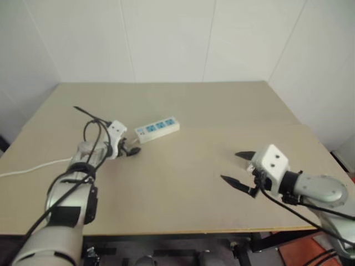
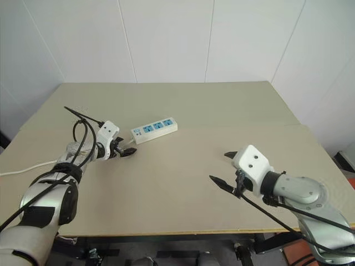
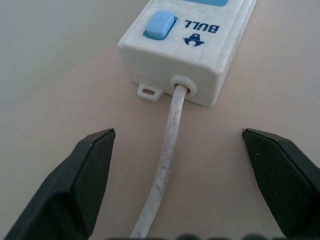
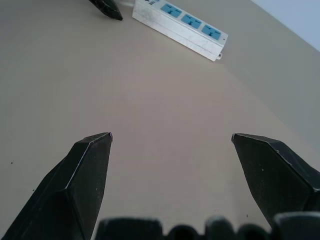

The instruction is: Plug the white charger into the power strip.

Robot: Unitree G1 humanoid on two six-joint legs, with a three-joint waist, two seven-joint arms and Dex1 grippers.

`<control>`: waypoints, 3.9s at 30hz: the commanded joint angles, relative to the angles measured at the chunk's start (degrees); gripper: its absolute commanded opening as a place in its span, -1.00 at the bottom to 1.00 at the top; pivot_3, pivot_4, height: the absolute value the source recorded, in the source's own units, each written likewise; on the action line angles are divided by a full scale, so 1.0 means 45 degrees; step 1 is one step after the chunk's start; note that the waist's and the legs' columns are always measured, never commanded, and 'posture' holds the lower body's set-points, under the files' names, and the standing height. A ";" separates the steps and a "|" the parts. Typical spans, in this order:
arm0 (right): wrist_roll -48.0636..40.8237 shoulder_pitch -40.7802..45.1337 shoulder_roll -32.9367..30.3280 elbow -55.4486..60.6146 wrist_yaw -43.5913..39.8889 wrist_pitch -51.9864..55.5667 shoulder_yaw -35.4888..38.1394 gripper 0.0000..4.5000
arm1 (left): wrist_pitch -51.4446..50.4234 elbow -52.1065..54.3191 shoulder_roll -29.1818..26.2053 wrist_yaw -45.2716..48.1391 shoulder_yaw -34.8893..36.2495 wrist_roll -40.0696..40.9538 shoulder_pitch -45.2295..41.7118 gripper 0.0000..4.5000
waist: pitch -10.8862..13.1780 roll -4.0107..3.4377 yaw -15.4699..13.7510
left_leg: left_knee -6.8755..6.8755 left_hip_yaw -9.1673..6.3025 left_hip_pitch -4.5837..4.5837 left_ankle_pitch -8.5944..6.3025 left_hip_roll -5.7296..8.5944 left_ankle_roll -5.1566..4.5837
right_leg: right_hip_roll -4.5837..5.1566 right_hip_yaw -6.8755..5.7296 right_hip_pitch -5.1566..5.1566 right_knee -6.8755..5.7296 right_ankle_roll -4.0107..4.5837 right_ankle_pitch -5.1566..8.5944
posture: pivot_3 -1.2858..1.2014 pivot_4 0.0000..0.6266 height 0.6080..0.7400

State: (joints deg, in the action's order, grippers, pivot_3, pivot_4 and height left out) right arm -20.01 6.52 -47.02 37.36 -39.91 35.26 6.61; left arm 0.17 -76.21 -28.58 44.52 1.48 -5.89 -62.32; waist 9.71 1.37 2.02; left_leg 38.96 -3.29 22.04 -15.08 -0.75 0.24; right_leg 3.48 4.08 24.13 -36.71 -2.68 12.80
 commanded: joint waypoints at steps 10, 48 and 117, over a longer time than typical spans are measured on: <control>0.0502 -0.0159 0.0091 0.0324 0.0540 0.0050 -0.0318 1.00 | -0.0186 -0.0025 0.0139 0.0300 -0.0314 -0.0442 -0.0057 -0.87 | -0.0011 0.0004 0.0037 | 0.0000 0.0002 -0.0025 0.0001 -0.0001 0.0001 | -0.0003 0.0006 -0.0007 -0.0010 0.0000 0.0001 | 0.03 -0.52 1.00; 0.1257 0.0402 0.0607 -0.0755 0.0409 -0.0586 -0.0889 1.00 | -0.3216 1.6019 -0.1896 0.5661 0.0599 0.5053 0.8990 0.94 | -0.0015 -0.0004 -0.0029 | -0.0002 0.0012 -0.0019 0.0000 -0.0017 0.0001 | -0.0001 0.0011 0.0005 0.0005 0.0007 0.0003 | 0.03 -0.52 1.00; 0.1272 0.0697 0.0034 -0.0691 0.0497 0.0462 0.0120 1.00 | 0.5083 0.5973 0.1543 0.7146 -0.0181 0.4088 0.6232 0.41 | -0.0086 -0.0017 -0.0278 | -0.0037 -0.0008 -0.0194 -0.0005 -0.0012 -0.0006 | 0.0000 -0.0015 -0.0224 0.0125 -0.0015 0.0005 | 0.03 -0.52 1.00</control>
State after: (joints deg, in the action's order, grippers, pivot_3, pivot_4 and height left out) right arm -13.96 8.59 -44.92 34.73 -35.64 38.84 4.12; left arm 24.17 -51.06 -21.04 74.47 2.13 13.02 -35.40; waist 9.32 1.29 0.77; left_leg 38.78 -3.32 21.18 -15.10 -0.81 0.21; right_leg 3.48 4.01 23.13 -36.13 -2.75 12.82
